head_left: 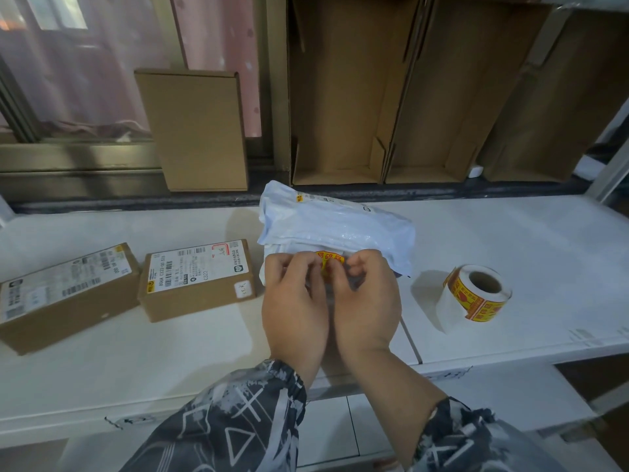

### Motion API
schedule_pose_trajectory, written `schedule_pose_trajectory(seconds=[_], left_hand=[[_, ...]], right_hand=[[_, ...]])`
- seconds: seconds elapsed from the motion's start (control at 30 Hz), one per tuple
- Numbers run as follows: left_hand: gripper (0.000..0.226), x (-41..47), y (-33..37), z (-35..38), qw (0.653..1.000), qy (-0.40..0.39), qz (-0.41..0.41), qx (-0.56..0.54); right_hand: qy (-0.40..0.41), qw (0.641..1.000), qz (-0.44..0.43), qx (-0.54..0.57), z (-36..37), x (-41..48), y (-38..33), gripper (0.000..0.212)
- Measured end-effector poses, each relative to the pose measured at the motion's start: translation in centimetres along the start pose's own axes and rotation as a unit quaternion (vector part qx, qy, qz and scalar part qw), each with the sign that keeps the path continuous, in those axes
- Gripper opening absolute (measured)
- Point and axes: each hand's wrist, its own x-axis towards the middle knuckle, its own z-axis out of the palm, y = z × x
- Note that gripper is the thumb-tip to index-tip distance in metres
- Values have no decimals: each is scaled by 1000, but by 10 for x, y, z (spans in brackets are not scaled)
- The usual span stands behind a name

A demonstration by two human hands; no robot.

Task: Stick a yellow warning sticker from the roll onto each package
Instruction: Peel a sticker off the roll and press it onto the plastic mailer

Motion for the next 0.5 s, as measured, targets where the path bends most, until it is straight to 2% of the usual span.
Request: schedule_pose_trajectory(seconds=[0.13,0.33,0.5], left_hand=[[14,0,-3,0,1000,-3,1,-4],[29,0,-2,-3,999,-38,-12,-20],[34,0,-1,-5,998,-49,-19,-16]], right_hand=[[0,999,-33,-8,1,-1,3,9],[-58,997,-41,16,-3,-3,7,28],[-68,997,-27,12,-3,-2,7,34]])
